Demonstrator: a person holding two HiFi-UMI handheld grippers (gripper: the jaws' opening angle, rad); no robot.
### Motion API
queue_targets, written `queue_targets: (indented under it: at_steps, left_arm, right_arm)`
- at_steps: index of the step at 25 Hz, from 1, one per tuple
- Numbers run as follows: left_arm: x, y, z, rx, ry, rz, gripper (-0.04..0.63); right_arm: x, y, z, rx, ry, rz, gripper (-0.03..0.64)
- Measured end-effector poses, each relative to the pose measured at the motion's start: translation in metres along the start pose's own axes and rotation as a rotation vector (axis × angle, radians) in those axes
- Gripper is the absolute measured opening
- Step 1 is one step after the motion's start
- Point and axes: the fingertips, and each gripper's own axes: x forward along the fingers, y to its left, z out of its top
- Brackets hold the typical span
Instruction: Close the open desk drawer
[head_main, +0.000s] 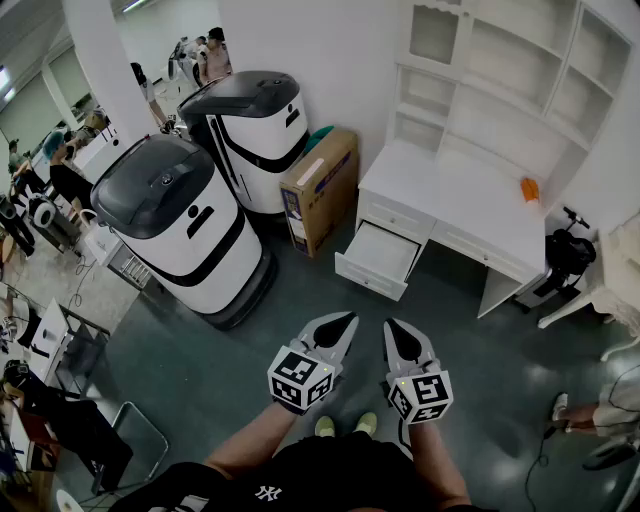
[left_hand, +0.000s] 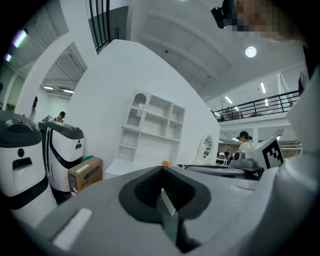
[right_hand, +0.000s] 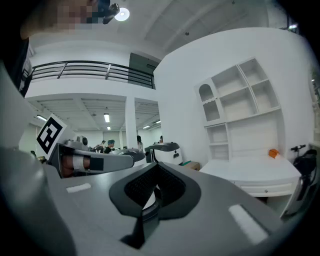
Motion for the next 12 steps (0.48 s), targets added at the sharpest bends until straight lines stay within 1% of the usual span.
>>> queue_targets:
  at_steps: [5,12]
  left_arm:
    - [0.011,-0.013,-0.001,0.000,0.001,-0.003,0.000]
    - [0.017,-0.030,-0.004,0.009,0.007,0.004,0.000]
  right_arm:
    - [-0.006,-0.014,0.003,0.002,-0.009,0.004,0.021]
    - [-0.018,-0.020,0.001,0.005,-0.012,0.018,0.021]
